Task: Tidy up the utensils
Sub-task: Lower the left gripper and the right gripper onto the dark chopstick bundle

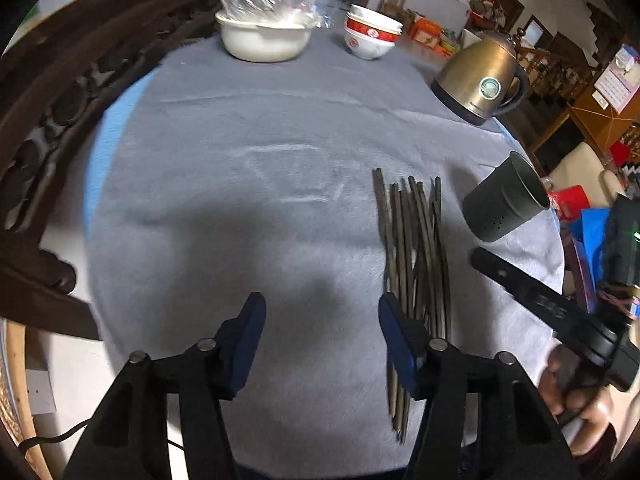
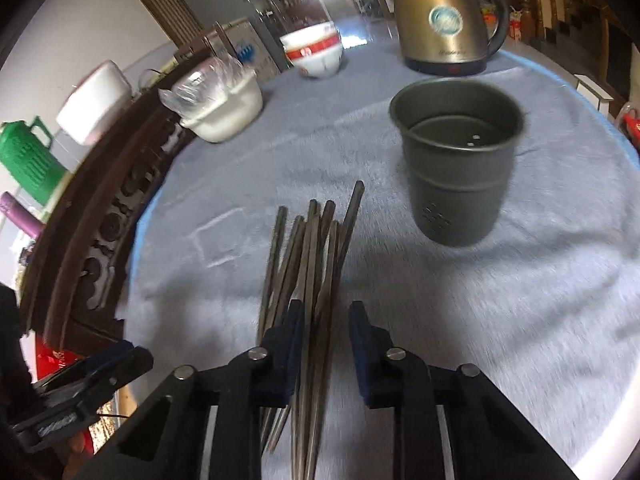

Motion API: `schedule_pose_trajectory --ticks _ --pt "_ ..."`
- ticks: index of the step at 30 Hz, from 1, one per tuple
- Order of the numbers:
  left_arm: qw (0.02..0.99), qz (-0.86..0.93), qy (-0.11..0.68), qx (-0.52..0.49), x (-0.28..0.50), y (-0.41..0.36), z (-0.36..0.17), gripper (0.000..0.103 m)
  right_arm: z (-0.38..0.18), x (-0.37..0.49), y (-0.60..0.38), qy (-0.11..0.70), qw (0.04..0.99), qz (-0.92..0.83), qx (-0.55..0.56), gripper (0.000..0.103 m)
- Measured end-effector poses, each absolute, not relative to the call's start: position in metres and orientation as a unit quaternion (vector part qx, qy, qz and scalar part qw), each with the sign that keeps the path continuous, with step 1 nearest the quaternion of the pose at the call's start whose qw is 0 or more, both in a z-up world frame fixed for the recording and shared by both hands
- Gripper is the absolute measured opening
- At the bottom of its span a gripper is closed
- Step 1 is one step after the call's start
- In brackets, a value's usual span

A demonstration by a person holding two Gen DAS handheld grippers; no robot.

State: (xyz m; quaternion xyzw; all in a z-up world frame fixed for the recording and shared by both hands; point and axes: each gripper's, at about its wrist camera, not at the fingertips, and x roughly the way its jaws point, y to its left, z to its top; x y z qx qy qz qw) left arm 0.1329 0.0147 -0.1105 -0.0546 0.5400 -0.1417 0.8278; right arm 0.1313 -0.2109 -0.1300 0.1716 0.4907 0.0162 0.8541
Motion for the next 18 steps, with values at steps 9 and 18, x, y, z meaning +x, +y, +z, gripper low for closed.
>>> schedule_pose_trajectory --ticks 9,18 --pt "0.794 -0.189 0.573 -0.074 0.192 -0.004 -0.128 0.048 -0.156 0.183 -0.217 0.523 0.83 0.002 0.194 0.022" --pt "0.765 -0.21 0.603 -0.085 0.235 -0.022 -0.146 0.041 -0.163 0.192 -0.218 0.533 0.821 0.006 0.202 0.011"
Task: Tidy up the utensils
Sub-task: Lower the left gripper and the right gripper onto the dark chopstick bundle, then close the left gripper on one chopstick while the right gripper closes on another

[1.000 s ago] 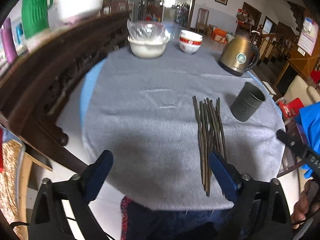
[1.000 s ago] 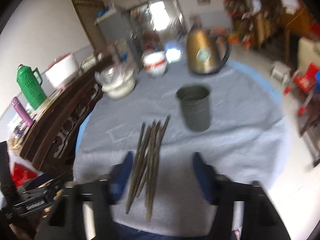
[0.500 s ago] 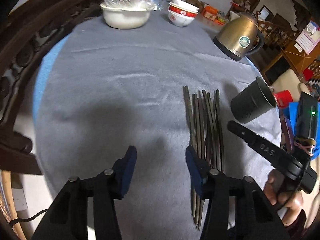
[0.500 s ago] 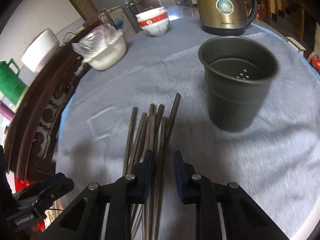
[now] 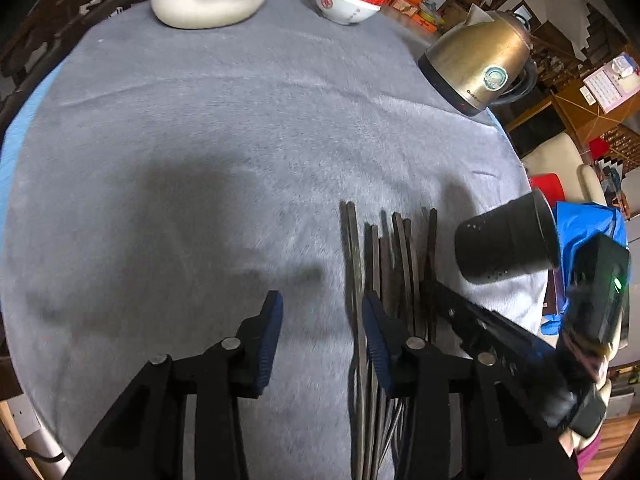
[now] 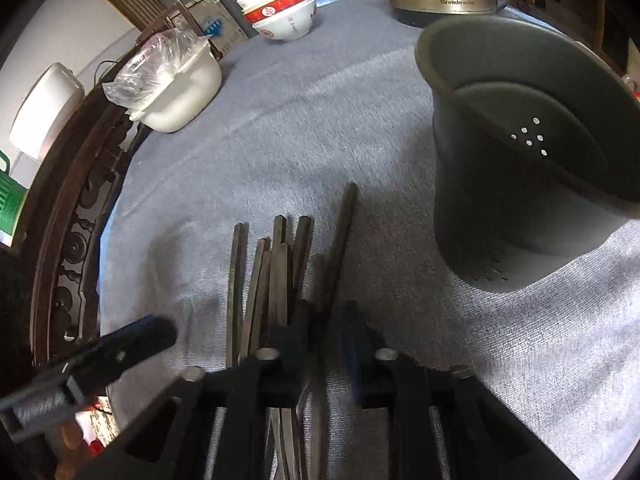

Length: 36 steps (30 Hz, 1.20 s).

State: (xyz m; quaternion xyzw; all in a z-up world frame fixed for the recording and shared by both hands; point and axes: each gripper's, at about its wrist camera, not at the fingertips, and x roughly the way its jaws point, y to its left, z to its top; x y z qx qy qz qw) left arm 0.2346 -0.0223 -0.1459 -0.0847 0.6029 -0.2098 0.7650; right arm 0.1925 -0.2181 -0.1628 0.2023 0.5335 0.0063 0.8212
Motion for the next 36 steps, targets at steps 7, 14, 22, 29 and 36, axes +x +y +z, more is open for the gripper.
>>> schedule_pose_trajectory --ticks 7,14,22,29,36 --pt "0.751 -0.209 0.62 -0.09 0.262 -0.042 -0.154 0.034 -0.152 0.181 -0.23 0.511 0.829 0.019 0.226 0.009" --pt "0.737 -0.208 0.638 -0.081 0.282 -0.064 -0.17 0.015 -0.145 0.173 -0.244 0.495 0.828 0.048 0.26 0.009" --pt "0.743 -0.207 0.632 -0.075 0.277 -0.058 -0.17 0.007 -0.154 0.168 -0.247 0.505 0.799 0.099 0.312 0.009" --pt "0.751 -0.203 0.624 -0.072 0.272 -0.041 -0.164 0.007 -0.155 0.163 -0.246 0.51 0.809 0.06 0.287 0.012" --pt "0.751 -0.205 0.623 -0.074 0.275 -0.04 -0.159 0.008 -0.149 0.179 -0.238 0.518 0.811 0.034 0.271 0.013"
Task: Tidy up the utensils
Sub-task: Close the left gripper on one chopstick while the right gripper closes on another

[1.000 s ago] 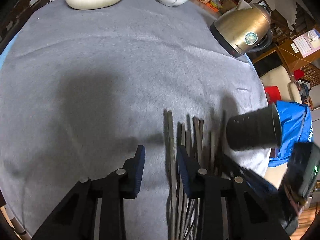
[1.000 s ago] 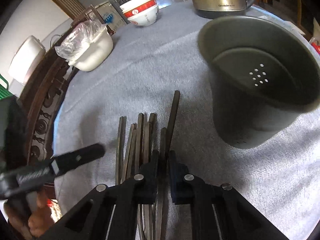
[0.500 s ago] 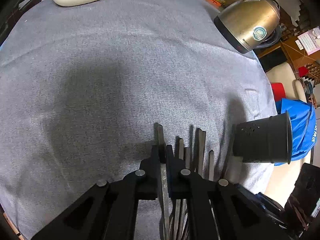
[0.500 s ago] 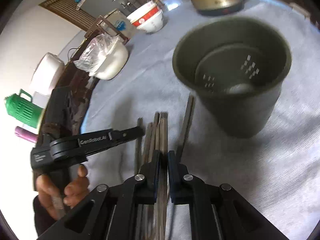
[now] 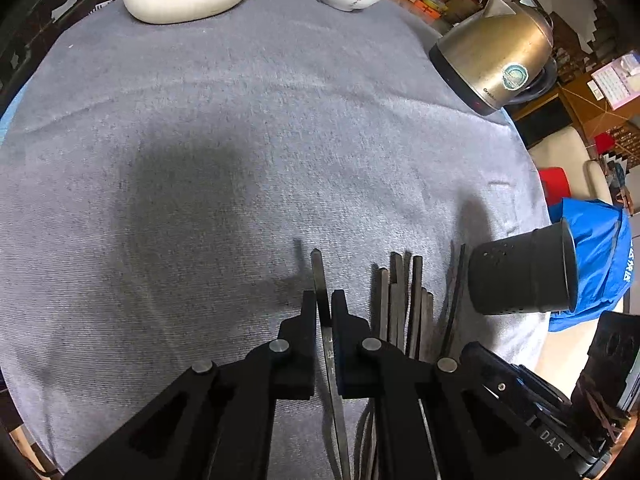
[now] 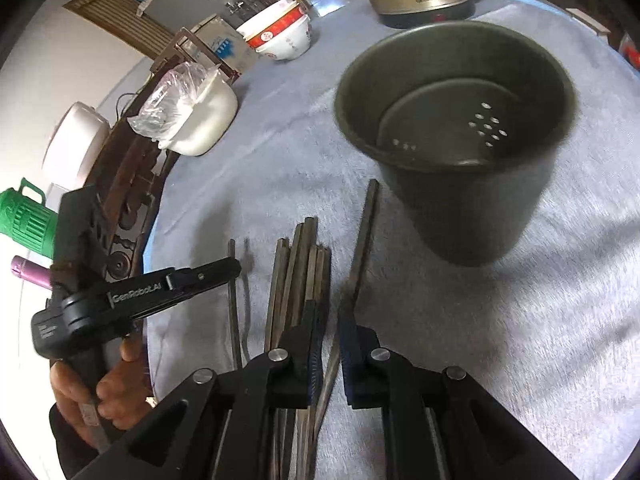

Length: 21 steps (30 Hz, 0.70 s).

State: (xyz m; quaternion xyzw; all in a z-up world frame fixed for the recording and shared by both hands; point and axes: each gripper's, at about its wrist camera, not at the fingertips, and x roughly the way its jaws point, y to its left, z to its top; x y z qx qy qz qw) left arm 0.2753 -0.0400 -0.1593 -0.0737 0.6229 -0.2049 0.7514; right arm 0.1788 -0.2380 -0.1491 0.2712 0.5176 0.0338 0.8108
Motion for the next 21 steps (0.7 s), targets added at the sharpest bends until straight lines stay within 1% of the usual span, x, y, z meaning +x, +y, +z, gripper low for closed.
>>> schedule_pose_trajectory --ticks 4,6,7,10,12,15,16,18,20,21 --pt "0.747 -0.195 0.63 -0.079 0.278 -0.038 -0.163 0.01 -0.152 0.185 -0.241 0.521 0.813 -0.024 0.26 0.013" --pt "0.742 -0.193 0.635 -0.089 0.28 -0.037 -0.166 0.02 -0.154 0.191 -0.238 0.524 0.813 -0.046 0.249 0.013" --pt "0.74 -0.192 0.638 -0.095 0.281 -0.037 -0.168 0.022 -0.155 0.195 -0.236 0.527 0.813 -0.056 0.242 0.014" --pt "0.734 -0.189 0.644 -0.099 0.282 -0.036 -0.171 0.024 -0.156 0.206 -0.231 0.527 0.814 -0.101 0.221 0.019" --pt "0.736 -0.188 0.643 -0.096 0.282 -0.037 -0.171 0.024 -0.157 0.211 -0.231 0.527 0.812 -0.116 0.224 0.019" --pt "0.737 -0.186 0.644 -0.089 0.283 -0.04 -0.171 0.023 -0.159 0.225 -0.232 0.525 0.808 -0.139 0.228 0.021" --pt "0.738 -0.183 0.644 -0.085 0.283 -0.041 -0.171 0.021 -0.159 0.228 -0.231 0.525 0.807 -0.143 0.229 0.021" --pt "0.741 -0.178 0.643 -0.075 0.283 -0.043 -0.172 0.007 -0.16 0.233 -0.232 0.524 0.807 -0.145 0.232 0.021" --pt "0.745 -0.181 0.639 -0.07 0.282 -0.043 -0.172 0.007 -0.162 0.237 -0.229 0.527 0.807 -0.138 0.228 0.02" --pt "0.746 -0.18 0.637 -0.067 0.281 -0.043 -0.172 0.007 -0.161 0.237 -0.229 0.525 0.81 -0.136 0.223 0.017"
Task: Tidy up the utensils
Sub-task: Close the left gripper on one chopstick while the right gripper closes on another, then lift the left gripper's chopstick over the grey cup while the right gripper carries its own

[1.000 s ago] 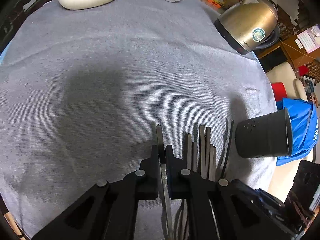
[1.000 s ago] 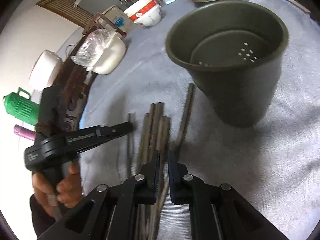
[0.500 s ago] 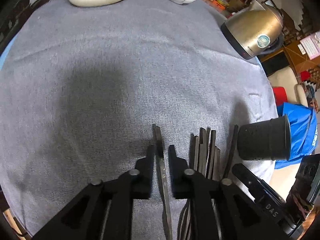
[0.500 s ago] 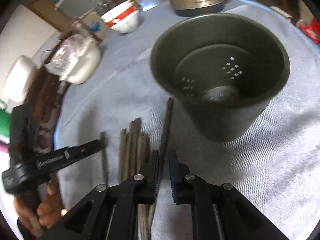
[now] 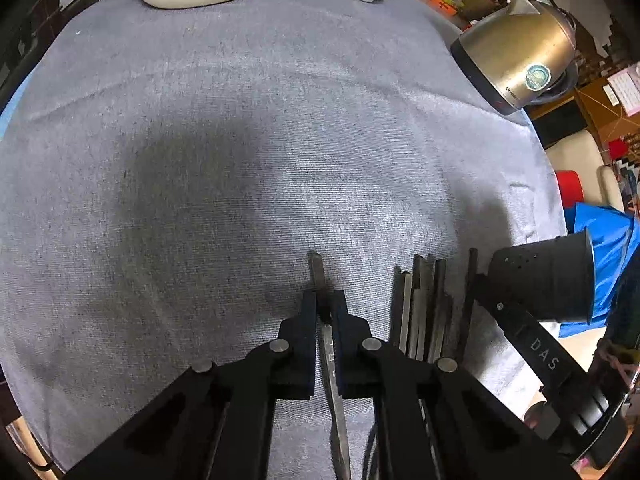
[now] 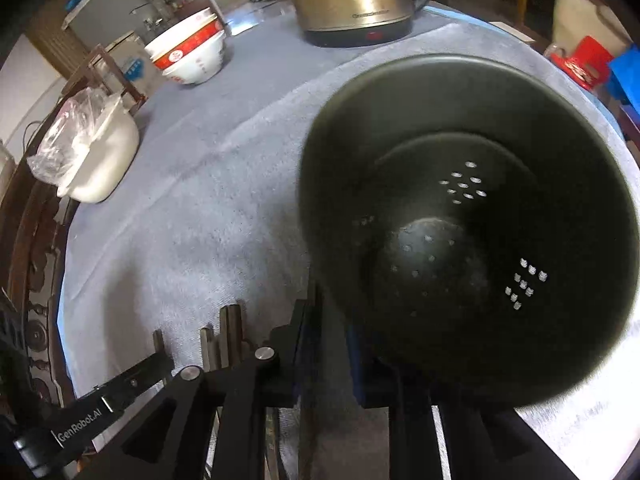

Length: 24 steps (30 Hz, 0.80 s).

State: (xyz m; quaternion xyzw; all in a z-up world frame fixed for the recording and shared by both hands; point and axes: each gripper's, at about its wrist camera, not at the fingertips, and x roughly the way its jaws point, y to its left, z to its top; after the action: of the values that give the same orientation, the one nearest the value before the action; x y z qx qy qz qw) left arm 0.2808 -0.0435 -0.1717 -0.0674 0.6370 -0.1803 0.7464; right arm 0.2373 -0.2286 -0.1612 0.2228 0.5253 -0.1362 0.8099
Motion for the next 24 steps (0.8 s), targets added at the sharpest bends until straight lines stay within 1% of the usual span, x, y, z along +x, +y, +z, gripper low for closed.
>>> schedule_pose_trajectory --ticks 1,2,6,12,16,18,20,22,24 --pt "0.749 -0.181 0.634 -0.066 0.279 -0.043 -0.17 0.007 -0.16 0.237 -0.226 0.523 0.814 -0.133 0.216 0.008" --pt "0.752 -0.182 0.63 -0.067 0.278 -0.041 -0.167 0.007 -0.157 0.235 -0.224 0.519 0.819 -0.133 0.206 0.005" --pt "0.775 -0.184 0.601 -0.069 0.268 -0.035 -0.142 0.006 -0.144 0.221 -0.224 0.494 0.835 -0.111 0.213 0.004" --pt "0.821 -0.187 0.535 -0.07 0.242 -0.021 -0.078 0.005 -0.105 0.188 -0.23 0.432 0.868 -0.047 0.241 0.003" --pt "0.844 -0.195 0.495 -0.067 0.229 -0.015 -0.044 0.005 -0.081 0.174 -0.23 0.399 0.887 -0.032 0.23 0.003" --pt "0.847 -0.192 0.49 -0.071 0.225 -0.009 -0.038 0.005 -0.082 0.181 -0.23 0.414 0.878 -0.019 0.24 0.006" --pt "0.85 -0.191 0.485 -0.08 0.219 0.0 -0.034 0.005 -0.089 0.188 -0.234 0.434 0.862 -0.014 0.263 0.007" --pt "0.856 -0.186 0.474 -0.082 0.213 0.007 -0.029 0.005 -0.096 0.196 -0.232 0.455 0.853 -0.027 0.256 0.009" --pt "0.863 -0.186 0.463 -0.079 0.207 0.01 -0.025 0.005 -0.103 0.203 -0.223 0.476 0.849 -0.034 0.228 0.018"
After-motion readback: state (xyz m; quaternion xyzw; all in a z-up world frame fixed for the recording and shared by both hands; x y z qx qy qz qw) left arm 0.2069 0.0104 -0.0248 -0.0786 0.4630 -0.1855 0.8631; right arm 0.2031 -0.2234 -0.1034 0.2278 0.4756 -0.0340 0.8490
